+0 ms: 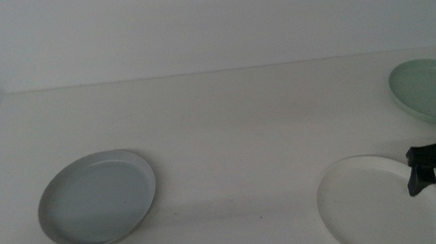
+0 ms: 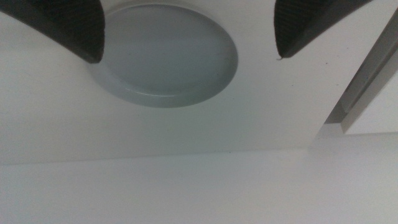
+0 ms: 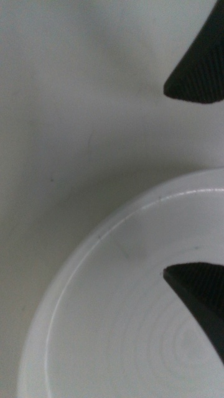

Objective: Stack the three bowls on top of each other.

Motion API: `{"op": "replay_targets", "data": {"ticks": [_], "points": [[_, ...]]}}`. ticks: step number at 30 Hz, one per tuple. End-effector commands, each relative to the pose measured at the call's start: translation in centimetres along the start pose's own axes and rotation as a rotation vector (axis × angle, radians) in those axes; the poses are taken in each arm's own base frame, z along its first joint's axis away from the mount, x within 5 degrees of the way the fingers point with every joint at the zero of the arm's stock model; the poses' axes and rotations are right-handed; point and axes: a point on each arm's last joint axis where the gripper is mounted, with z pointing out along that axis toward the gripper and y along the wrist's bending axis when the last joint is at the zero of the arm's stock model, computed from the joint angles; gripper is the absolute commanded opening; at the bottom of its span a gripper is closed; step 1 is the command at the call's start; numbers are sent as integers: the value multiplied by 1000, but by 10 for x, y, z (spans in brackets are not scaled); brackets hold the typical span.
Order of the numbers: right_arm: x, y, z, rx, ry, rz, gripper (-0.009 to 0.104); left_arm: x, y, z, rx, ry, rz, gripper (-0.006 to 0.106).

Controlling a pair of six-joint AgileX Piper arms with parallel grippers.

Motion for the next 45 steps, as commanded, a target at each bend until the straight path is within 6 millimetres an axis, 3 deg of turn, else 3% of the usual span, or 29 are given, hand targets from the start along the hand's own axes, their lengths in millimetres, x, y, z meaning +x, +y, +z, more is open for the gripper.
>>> {"op": "replay_targets", "data": {"ticks": [1,6,15,21,26,30,34,38,45], "points": [[-3,-2,6,1,6,14,62,-1,0,0,-1,-16,-8,94],[-3,-3,16,3,41,22,45,-1,0,0,-1,-16,-8,94],[-3,-5,16,18,41,1,2,-1,0,0,-1,-16,-8,94],[-2,-4,8,24,45,-7,-2,-1,0,0,-1,-16,-8,94],[-19,7,-29,-23,-5,-10,-2,-1,0,0,-1,-16,-8,94],[-38,25,-57,-87,-56,-50,-2,-1,0,0,-1,-16,-8,94],[-56,56,-67,-142,-103,-105,-2,-1,0,0,-1,-16,-8,94],[-70,90,-57,-187,-86,-159,-2,-1,0,0,-1,-16,-8,94],[-84,141,-17,-210,-32,-255,-2,-1,0,0,-1,-16,-8,94]]}}
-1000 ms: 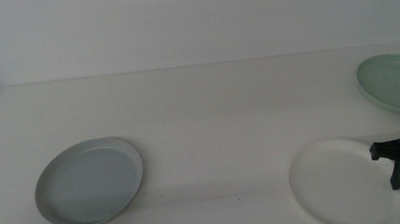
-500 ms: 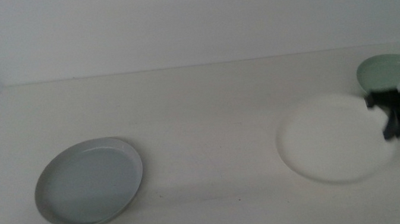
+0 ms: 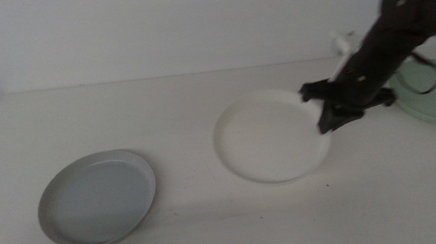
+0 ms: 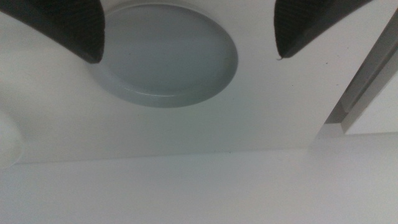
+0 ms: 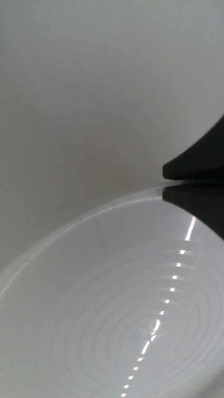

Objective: Stack the three bowls on top of each other.

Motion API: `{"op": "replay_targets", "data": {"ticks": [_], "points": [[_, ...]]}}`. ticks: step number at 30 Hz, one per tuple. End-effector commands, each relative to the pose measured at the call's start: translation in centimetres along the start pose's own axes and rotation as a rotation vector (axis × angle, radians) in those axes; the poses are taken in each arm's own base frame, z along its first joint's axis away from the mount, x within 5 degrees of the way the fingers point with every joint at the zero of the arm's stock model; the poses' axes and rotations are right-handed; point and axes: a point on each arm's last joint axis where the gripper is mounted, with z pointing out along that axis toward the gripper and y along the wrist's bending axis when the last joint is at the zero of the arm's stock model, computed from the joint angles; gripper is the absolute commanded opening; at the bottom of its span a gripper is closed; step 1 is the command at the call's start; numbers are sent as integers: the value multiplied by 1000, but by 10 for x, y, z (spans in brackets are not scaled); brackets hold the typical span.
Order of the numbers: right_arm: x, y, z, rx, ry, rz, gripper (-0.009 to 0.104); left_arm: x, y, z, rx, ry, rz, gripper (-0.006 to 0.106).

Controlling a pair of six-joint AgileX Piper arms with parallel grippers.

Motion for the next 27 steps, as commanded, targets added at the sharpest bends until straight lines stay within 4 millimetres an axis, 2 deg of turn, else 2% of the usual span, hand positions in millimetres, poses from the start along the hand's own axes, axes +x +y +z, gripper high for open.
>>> {"op": "replay_targets", "data": {"ticks": [1,9,15,18,23,25,27], "points": [[-5,9,14,-4,18,-29,-2,-1,0,0,-1,-16,-8,94],[-6,1,53,11,86,-5,-2,-1,0,0,-1,-16,-8,94],[-5,-2,60,15,108,1,1,-1,0,0,-1,-16,-8,94],[-6,-2,60,18,97,-3,11,-1,0,0,-1,-16,-8,94],[-8,-3,56,29,84,-14,49,-1,0,0,-1,-16,-8,94],[-10,-1,48,36,63,-32,63,-1,0,0,-1,-16,-8,94],[-17,-1,33,43,20,-57,70,-1,0,0,-1,-16,-8,94]]}}
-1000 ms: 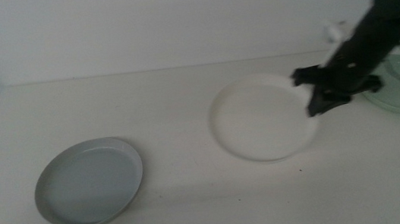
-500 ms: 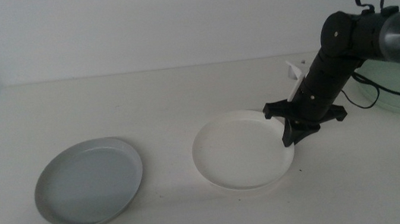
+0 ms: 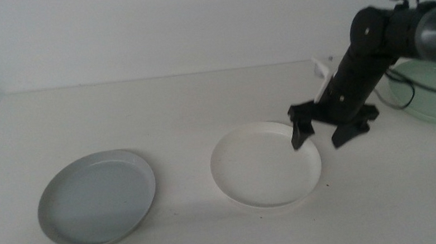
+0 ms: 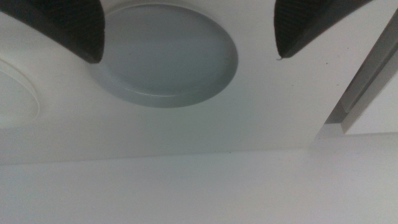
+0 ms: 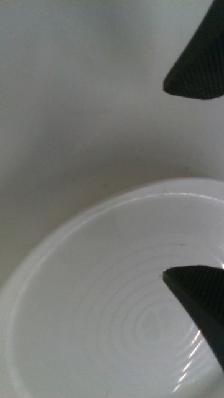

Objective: Stack the three bowls on top of each other.

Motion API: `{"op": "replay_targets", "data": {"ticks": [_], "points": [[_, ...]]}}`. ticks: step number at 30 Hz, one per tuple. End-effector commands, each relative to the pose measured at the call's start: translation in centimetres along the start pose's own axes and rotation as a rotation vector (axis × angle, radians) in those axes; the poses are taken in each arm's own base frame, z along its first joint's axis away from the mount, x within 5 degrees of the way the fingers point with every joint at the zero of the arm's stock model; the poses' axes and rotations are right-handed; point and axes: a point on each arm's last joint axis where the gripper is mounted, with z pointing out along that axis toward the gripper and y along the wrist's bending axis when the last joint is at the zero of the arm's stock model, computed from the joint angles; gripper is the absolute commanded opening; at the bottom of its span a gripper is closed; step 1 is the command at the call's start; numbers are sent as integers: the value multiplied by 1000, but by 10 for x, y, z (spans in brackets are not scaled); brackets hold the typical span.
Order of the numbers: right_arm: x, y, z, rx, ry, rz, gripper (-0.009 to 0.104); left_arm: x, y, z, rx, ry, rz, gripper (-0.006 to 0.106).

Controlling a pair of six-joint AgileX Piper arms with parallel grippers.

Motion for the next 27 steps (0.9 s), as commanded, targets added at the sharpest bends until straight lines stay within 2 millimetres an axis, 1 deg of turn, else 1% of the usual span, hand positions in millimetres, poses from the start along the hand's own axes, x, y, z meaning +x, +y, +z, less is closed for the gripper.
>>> {"op": "replay_targets", "data": {"ticks": [1,3,5,6,8,10,12,15,16,19,22,27], "points": [[-8,-3,-31,21,-80,-31,72,-1,0,0,-1,-16,-8,94],[-14,-9,-57,37,-127,-32,72,-1,0,0,-1,-16,-8,94],[-20,-24,-85,77,-167,-25,72,-1,0,0,-1,-16,-8,94],[-22,-35,-100,109,-191,-9,72,-1,0,0,-1,-16,-8,94],[-26,-65,-126,178,-238,33,72,-1,0,0,-1,-16,-8,94],[-28,-101,-147,241,-284,96,72,-1,0,0,-1,-16,-8,94],[-26,-136,-156,267,-319,185,72,-1,0,0,-1,-16,-8,94],[-22,-191,-158,286,-354,317,72,-1,0,0,-1,-16,-8,94],[-19,-208,-155,287,-356,368,72,-1,0,0,-1,-16,-8,94],[-10,-251,-143,289,-326,464,72,-1,0,0,-1,-16,-8,94],[-9,-276,-122,295,-309,501,68,-1,0,0,-1,-16,-8,94],[-12,-293,-90,297,-282,514,61,-1,0,0,-1,-16,-8,94]]}}
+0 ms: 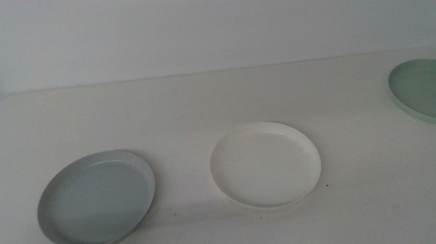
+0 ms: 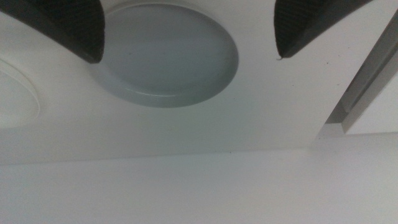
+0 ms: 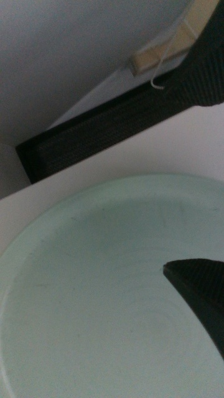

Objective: Stack the three bowls on top of each other.

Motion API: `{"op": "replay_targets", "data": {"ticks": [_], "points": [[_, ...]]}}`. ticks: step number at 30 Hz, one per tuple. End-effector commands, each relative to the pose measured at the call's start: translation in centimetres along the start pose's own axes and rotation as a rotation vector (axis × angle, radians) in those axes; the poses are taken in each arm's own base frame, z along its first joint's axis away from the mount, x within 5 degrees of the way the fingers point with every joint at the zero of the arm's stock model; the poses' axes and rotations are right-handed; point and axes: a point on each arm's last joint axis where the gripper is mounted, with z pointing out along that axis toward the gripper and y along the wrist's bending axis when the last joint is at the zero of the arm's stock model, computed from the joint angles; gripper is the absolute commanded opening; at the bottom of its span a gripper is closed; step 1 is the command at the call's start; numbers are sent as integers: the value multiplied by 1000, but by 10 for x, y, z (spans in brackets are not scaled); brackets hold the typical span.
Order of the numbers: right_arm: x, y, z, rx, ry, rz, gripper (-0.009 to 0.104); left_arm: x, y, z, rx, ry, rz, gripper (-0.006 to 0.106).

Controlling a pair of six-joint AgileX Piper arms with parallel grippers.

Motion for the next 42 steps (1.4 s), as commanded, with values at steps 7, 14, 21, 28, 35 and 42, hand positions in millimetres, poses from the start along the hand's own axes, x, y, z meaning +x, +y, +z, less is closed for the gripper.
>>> {"op": "replay_targets", "data": {"ticks": [7,14,21,28,35,42], "points": [[2,-4,36,-4,25,17,52,-1,0,0,-1,-16,-8,94],[0,-3,38,-11,-4,22,7,-1,0,0,-1,-16,-8,94],[-6,1,4,-28,-62,-38,-3,-1,0,0,-1,-16,-8,94],[30,45,-78,-185,-271,-84,-3,-1,0,0,-1,-16,-8,94],[96,154,-118,-334,-256,-328,-2,-1,0,0,-1,-16,-8,94],[149,228,-117,-392,-184,-560,-2,-1,0,0,-1,-16,-8,94]]}}
